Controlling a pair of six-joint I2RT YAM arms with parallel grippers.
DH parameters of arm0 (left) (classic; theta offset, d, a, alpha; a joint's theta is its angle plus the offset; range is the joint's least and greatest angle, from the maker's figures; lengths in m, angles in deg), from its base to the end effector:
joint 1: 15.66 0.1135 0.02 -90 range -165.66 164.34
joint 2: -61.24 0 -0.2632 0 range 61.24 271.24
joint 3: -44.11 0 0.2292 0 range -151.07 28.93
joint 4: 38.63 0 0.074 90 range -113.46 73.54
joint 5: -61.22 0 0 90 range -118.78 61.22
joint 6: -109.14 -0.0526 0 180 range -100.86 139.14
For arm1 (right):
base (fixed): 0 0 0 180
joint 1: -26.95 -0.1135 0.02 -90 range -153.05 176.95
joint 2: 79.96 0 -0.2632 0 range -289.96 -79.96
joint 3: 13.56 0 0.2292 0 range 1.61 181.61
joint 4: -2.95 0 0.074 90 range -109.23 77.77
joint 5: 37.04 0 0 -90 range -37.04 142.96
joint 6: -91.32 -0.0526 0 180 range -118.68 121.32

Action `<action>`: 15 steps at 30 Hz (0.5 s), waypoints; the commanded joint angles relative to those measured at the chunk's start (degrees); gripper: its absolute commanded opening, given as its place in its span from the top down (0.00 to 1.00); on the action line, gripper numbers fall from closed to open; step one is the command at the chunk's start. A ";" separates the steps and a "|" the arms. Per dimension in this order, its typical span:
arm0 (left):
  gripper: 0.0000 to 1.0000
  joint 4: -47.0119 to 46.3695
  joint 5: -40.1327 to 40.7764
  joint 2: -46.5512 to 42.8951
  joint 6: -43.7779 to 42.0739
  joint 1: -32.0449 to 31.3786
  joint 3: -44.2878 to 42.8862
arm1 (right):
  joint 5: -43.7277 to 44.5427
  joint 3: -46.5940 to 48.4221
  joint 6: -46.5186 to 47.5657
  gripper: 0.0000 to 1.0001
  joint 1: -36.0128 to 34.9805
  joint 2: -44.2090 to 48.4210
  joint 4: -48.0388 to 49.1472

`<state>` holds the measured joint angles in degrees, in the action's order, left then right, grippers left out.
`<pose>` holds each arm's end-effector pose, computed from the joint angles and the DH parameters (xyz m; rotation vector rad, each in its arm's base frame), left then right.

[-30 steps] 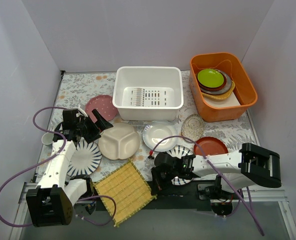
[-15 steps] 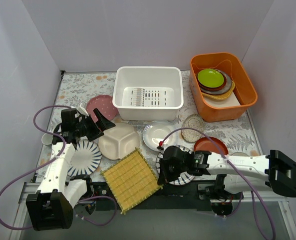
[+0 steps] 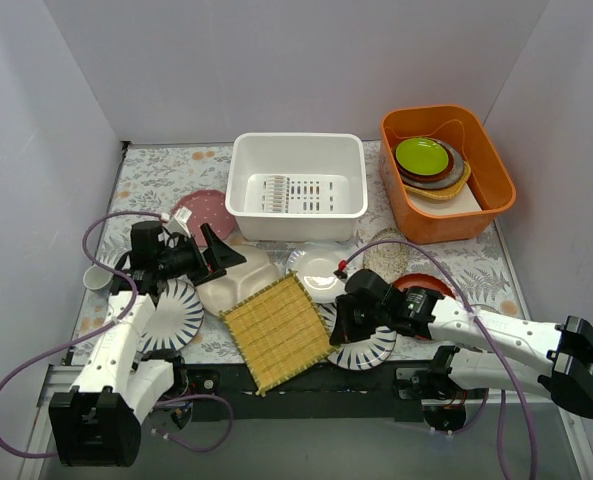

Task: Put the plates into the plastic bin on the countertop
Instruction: Pick up the plate from the corner of the board.

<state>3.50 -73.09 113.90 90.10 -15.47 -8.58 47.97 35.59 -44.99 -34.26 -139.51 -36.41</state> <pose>0.1725 -0.0362 0.2480 -1.0832 2.2891 -1.4682 0.0893 0.1720 0.2025 -0.3877 2.6371 0.8561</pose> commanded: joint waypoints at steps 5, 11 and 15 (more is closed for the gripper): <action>0.19 -1.38 10.37 -2.92 10.67 -15.89 3.58 | 0.25 -2.07 1.04 0.99 5.22 3.74 3.79; 0.69 0.10 18.55 -4.50 17.98 -24.78 6.84 | -0.72 -3.30 0.87 0.99 6.89 3.83 6.16; 0.97 4.84 25.75 -6.08 23.50 -29.45 8.34 | -0.90 -3.04 1.13 0.99 7.07 2.86 6.87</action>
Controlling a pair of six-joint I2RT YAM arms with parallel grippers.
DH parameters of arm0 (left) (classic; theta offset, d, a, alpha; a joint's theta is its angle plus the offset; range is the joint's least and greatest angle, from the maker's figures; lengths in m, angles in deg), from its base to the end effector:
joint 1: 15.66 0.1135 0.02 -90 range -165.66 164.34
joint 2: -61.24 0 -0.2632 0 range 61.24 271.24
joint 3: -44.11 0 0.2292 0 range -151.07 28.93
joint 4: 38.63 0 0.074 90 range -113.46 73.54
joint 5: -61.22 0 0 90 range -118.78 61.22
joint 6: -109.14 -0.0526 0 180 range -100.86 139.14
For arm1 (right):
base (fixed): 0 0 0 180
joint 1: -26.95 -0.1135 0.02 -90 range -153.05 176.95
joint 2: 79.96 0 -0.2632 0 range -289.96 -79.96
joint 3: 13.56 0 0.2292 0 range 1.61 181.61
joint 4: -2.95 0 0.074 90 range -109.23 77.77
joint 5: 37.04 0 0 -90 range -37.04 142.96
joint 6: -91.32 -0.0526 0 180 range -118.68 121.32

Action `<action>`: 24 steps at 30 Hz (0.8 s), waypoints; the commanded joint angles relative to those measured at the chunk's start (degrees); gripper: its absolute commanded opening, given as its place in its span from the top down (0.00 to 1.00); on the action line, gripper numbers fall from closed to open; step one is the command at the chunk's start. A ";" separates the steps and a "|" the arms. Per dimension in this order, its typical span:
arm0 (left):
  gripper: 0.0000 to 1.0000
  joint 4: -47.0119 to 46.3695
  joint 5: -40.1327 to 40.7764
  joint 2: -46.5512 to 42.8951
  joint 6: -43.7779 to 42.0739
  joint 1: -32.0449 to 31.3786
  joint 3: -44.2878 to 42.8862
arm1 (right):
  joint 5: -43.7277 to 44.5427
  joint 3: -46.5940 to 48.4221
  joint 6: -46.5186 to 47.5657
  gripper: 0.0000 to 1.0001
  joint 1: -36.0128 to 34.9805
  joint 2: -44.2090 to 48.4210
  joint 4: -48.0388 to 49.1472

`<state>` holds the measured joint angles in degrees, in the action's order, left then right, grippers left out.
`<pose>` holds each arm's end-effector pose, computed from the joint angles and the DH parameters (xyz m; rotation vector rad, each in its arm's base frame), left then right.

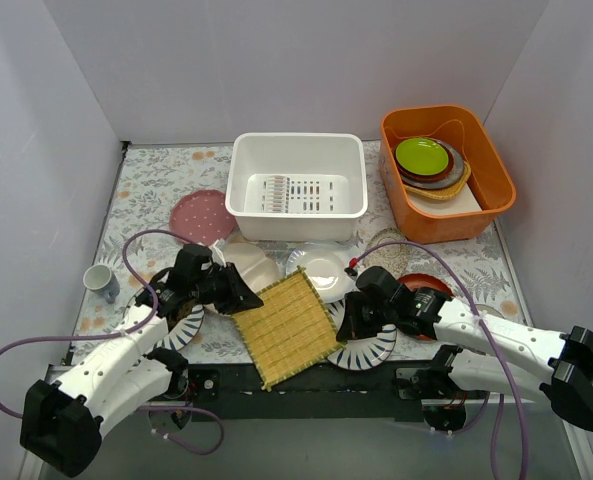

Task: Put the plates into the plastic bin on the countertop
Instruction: Pick up the plate from the corner of the board.

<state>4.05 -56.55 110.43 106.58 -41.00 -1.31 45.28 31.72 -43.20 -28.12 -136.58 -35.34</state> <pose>0.1339 -0.0905 0.2103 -1.2106 2.5484 -1.3182 0.0982 0.1529 0.1921 -0.3093 2.6374 0.8604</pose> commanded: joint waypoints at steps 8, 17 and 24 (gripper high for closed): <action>1.00 11.69 14.06 -11.22 17.67 -11.83 8.52 | 0.83 -0.40 -1.19 0.99 1.02 -1.21 8.43; 1.00 10.29 15.82 -6.31 18.47 -15.87 12.31 | 0.48 -0.84 -1.46 0.99 1.10 -1.74 9.75; 1.00 9.58 17.31 -2.61 19.00 -17.63 13.63 | -0.05 -0.40 -1.81 0.96 1.37 -2.53 10.72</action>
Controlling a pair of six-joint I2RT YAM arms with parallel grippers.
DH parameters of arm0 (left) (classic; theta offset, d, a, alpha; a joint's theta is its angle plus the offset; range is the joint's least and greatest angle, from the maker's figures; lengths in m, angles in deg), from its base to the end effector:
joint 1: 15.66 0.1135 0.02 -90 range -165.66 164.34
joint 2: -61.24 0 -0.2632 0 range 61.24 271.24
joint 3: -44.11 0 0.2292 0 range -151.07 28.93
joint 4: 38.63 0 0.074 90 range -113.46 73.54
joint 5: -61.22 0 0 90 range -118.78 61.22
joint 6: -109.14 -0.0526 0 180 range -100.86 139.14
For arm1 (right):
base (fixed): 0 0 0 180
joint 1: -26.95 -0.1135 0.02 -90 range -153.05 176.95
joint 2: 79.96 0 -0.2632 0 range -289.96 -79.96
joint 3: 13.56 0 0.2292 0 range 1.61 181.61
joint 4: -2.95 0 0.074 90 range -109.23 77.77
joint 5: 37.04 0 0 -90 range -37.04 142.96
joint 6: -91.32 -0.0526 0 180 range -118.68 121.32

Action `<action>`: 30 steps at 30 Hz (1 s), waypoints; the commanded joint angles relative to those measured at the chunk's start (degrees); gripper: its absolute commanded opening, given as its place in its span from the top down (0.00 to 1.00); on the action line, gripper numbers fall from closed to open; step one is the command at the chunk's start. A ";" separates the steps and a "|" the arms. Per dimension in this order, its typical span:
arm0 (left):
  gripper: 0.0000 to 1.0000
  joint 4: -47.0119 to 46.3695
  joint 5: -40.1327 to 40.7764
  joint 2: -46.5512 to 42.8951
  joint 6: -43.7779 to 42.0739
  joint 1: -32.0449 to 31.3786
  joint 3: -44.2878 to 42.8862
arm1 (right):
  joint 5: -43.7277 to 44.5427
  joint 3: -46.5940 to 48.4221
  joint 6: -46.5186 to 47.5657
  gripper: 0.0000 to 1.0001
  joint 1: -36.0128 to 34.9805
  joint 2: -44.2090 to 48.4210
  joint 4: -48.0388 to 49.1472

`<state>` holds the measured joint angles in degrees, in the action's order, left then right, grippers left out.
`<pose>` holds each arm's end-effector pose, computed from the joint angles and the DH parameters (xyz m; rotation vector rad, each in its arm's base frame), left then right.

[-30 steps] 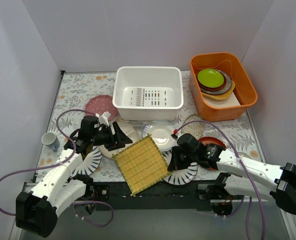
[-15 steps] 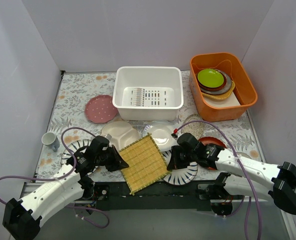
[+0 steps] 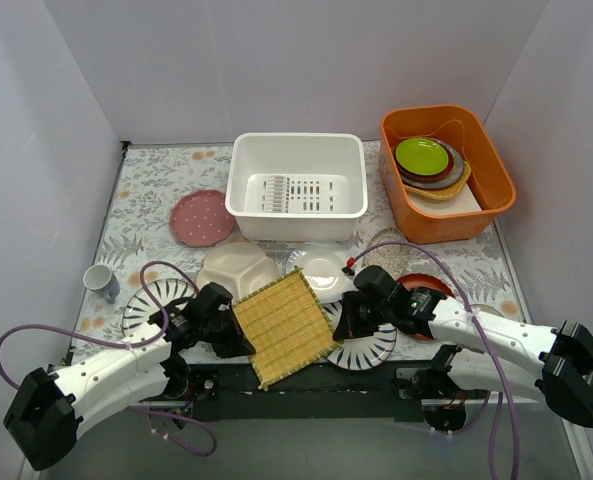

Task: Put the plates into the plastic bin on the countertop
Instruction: Pick up the plate from the corner of the board.

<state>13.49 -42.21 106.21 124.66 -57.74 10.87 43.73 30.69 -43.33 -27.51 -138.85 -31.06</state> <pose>0.0760 -0.0850 0.1406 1.4834 -2.5535 0.7553 0.1030 0.1587 0.1864 -0.3068 2.6316 0.8992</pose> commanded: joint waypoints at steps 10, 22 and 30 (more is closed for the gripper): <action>1.00 -2.06 1.74 2.76 2.24 -1.68 4.62 | -0.34 -0.43 -1.32 0.61 1.28 -0.87 8.46; 1.00 -2.32 1.83 3.28 2.06 -1.77 4.44 | -3.76 -4.03 -1.94 0.49 1.90 -5.00 15.83; 1.00 -2.41 1.92 2.75 2.06 -1.77 4.35 | -7.99 -5.17 -2.38 0.55 1.98 -7.29 23.66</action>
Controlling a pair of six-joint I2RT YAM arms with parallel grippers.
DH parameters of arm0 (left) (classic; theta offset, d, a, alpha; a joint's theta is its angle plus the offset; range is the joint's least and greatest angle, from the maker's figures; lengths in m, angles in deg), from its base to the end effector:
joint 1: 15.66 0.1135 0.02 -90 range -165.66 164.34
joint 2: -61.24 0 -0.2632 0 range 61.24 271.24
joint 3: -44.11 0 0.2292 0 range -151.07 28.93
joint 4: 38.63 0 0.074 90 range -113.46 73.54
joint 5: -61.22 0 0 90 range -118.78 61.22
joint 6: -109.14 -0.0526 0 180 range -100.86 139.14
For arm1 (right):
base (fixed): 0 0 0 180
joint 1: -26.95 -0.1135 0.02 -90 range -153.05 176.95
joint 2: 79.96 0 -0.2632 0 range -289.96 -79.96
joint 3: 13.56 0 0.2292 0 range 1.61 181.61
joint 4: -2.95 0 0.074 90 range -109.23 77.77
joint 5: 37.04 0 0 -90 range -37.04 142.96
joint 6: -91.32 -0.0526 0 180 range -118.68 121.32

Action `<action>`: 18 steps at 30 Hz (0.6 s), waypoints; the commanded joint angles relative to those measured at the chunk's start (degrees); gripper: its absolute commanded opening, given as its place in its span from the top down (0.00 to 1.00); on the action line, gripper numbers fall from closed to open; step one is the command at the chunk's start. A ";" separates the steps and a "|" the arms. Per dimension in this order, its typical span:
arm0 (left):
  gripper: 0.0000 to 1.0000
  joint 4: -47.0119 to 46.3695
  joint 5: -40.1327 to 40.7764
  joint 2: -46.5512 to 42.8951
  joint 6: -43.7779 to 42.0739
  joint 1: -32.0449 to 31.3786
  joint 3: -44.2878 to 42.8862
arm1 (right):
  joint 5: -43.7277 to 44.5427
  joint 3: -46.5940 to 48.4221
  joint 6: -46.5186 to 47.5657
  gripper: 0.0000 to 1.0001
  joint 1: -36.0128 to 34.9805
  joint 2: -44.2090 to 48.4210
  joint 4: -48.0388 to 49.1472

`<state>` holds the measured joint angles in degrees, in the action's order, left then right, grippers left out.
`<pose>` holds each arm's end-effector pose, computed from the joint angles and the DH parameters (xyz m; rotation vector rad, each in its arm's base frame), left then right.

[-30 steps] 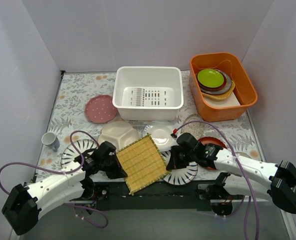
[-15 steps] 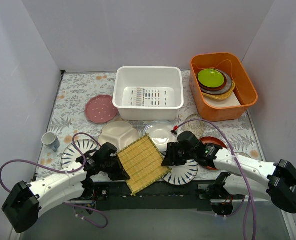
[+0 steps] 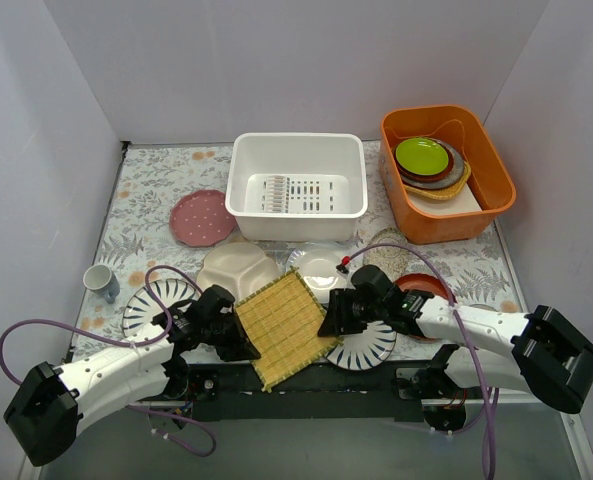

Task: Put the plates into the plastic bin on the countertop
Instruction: Pick up the plate from the corner of the board.

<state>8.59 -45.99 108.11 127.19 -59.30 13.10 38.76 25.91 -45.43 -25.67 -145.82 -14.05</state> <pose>0.0738 -0.0919 0.1322 1.4406 -2.4821 0.7717 0.1163 0.1735 0.1659 -0.2717 2.5826 1.0607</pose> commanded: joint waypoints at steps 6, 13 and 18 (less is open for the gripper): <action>1.00 2.58 5.70 0.15 -0.56 -0.22 1.86 | -4.96 -1.71 -0.98 0.82 0.06 0.82 10.44; 0.97 4.94 7.45 -2.48 -1.61 -0.22 -2.52 | -4.53 -1.88 -0.98 0.99 0.15 4.33 8.51; 0.41 7.75 9.65 -4.51 -4.51 -0.13 -9.89 | -3.03 -0.31 -0.11 0.99 0.15 7.15 4.64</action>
<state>12.61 -42.17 105.33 125.27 -59.65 9.38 34.15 24.16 -46.67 -25.34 -141.52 -8.81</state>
